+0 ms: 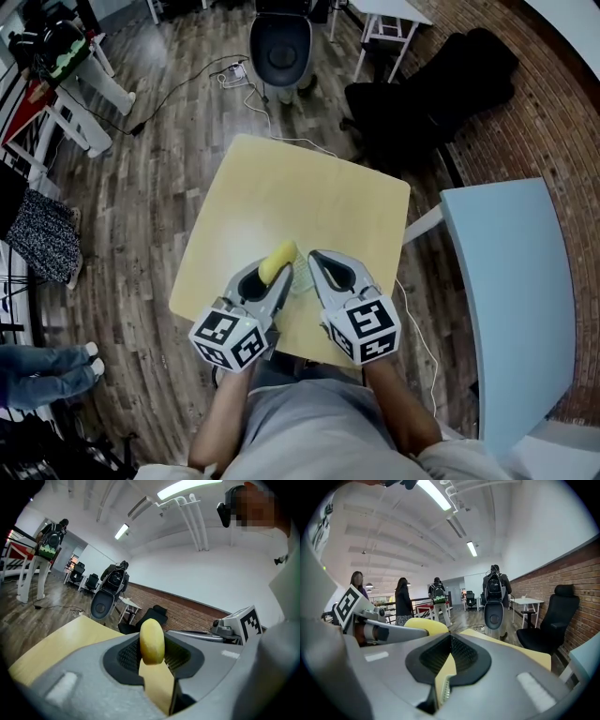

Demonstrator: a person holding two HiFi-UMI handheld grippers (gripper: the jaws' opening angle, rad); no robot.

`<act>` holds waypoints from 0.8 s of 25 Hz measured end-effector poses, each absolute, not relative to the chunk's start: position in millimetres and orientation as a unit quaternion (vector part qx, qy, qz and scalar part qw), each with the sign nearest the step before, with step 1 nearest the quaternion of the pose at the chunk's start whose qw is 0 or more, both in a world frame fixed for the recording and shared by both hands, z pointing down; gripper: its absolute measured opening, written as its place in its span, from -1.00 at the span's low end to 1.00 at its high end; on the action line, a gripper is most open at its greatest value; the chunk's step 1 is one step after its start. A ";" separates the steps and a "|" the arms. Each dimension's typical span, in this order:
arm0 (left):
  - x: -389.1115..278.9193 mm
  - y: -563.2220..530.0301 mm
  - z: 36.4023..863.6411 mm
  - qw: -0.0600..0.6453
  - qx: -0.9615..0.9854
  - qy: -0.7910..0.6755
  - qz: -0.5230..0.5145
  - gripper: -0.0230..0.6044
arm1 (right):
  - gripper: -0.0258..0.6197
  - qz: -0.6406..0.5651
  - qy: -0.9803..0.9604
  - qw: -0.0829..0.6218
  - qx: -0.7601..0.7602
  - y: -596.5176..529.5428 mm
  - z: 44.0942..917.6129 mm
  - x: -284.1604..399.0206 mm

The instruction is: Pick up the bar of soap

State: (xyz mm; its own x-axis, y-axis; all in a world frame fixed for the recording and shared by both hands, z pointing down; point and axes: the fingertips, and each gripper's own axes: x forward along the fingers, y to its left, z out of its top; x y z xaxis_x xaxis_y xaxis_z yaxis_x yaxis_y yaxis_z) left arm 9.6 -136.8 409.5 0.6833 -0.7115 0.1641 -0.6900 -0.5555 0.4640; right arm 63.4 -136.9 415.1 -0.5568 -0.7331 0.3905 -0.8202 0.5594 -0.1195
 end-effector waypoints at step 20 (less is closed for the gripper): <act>9.6 -135.6 332.8 0.134 0.892 -0.432 -0.017 -0.57 | -0.91 0.098 -0.880 0.087 0.457 -127.3 342.3 76.7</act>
State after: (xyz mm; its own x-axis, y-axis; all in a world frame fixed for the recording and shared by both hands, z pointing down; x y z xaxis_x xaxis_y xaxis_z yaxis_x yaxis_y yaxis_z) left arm 9.6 -135.6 332.8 0.6266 -0.7746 0.0862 -0.7656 -0.5911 0.2540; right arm 76.7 -127.3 342.3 -0.5662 -0.7877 0.2428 -0.8218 0.5624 -0.0919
